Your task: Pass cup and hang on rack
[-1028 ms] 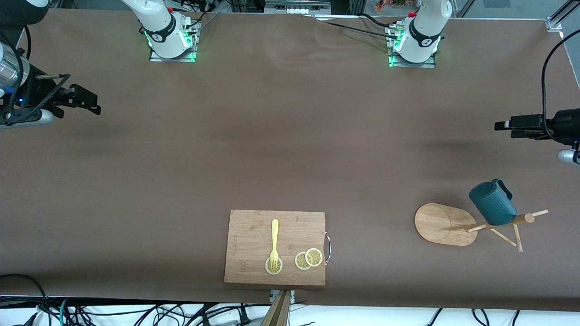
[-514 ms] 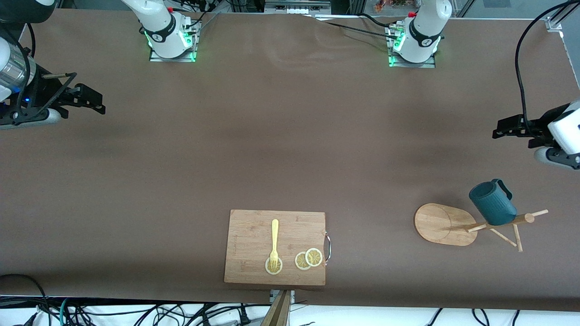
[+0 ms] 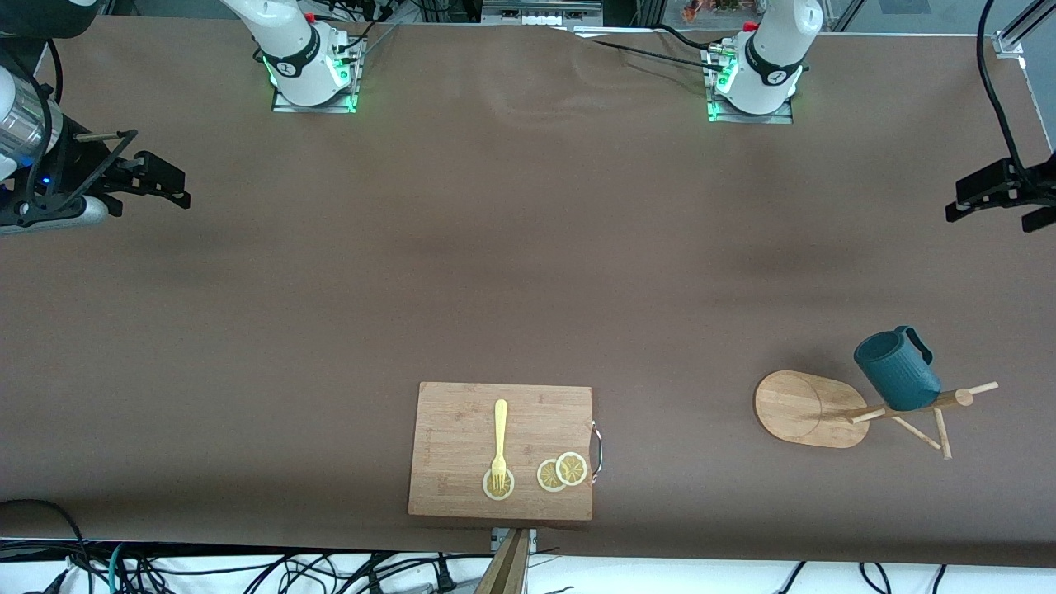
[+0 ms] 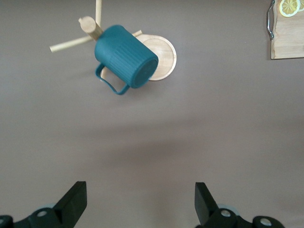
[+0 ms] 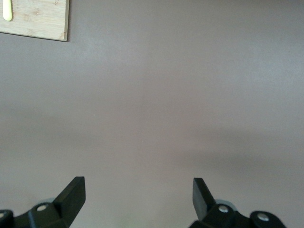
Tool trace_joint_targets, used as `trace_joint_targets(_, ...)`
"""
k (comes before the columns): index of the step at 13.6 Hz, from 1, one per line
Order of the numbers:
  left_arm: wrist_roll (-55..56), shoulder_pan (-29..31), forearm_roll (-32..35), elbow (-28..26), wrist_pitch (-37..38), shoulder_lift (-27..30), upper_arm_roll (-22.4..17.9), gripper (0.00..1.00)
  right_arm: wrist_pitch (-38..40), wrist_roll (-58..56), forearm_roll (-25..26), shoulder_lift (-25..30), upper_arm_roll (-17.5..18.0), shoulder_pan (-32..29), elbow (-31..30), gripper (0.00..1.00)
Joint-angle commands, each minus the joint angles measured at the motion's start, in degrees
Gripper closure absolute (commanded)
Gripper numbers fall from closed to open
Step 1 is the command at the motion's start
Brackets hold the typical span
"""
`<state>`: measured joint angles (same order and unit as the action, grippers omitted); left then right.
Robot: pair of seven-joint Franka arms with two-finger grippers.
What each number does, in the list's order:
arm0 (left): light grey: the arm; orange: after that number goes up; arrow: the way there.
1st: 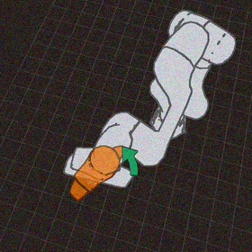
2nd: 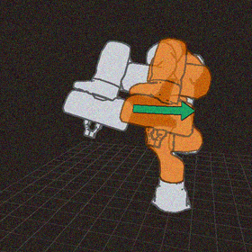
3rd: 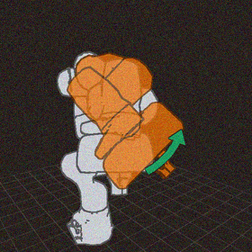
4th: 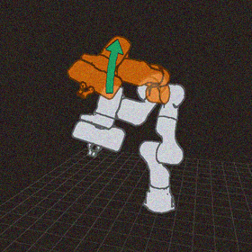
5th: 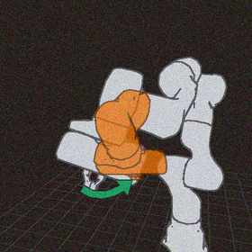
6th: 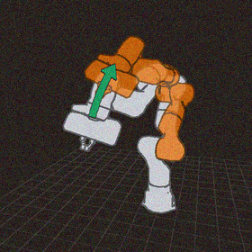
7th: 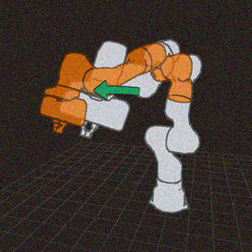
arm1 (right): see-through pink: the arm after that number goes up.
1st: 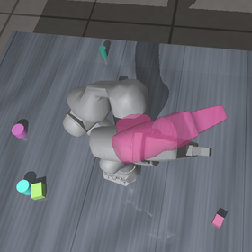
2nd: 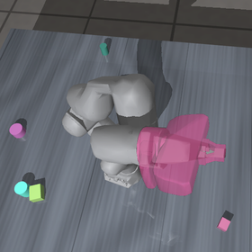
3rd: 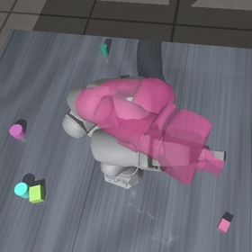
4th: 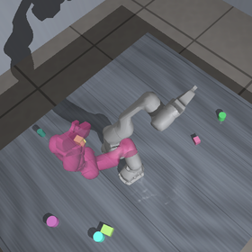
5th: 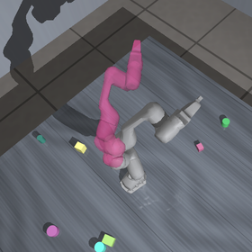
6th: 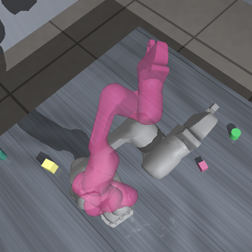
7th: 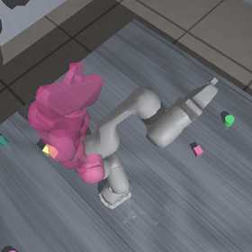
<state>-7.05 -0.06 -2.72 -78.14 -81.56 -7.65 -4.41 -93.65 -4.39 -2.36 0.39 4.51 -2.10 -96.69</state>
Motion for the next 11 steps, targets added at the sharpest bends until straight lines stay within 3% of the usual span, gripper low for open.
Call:
trace_joint_targets(1, 6.51, -2.48, 1.76, -1.57, 0.96, 1.59, 0.02, 0.00, 0.39, 0.53, -0.63, 0.31, 0.24, -0.01, 0.63, 0.00)
trace_joint_targets(11, 6.87, -2.58, 1.84, -1.48, 0.96, -0.52, 0.37, 0.00, 0.39, 0.61, -0.72, 0.40, 0.24, 0.34, 0.54, 0.00)
